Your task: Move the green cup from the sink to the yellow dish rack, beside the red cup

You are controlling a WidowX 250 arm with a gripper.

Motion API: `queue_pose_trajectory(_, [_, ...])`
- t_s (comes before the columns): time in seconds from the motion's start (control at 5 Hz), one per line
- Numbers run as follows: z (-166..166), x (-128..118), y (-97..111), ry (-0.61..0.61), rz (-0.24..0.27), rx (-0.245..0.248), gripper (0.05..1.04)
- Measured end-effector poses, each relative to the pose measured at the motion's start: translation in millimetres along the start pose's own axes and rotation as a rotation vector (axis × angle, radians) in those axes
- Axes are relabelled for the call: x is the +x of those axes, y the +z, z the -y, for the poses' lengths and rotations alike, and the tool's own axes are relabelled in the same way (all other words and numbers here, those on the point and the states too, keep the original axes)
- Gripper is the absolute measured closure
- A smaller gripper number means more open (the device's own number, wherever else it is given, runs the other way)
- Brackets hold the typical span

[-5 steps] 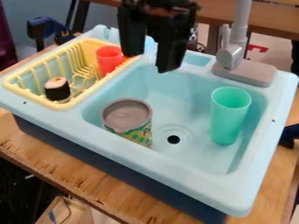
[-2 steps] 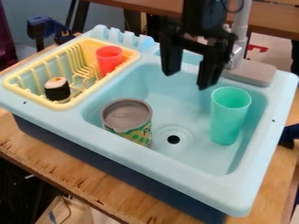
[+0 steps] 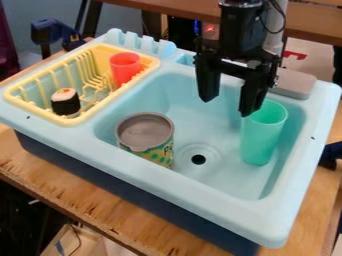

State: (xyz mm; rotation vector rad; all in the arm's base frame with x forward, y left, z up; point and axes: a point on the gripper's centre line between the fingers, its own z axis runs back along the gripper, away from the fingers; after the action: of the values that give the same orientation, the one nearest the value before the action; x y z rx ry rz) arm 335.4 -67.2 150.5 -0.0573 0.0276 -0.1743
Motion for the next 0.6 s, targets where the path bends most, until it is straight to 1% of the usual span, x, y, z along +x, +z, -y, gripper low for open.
queue_pose_trajectory(0.2, [4.9,8.3,-8.8,0.023,0.019,-0.035,0.079])
queue_pose_trajectory(0.4, [8.6,11.1,-10.6,0.046,0.028,-0.066,0.079])
queue_pose_trajectory(0.6, [14.5,16.0,-17.1,0.097,0.063,-0.116,0.113])
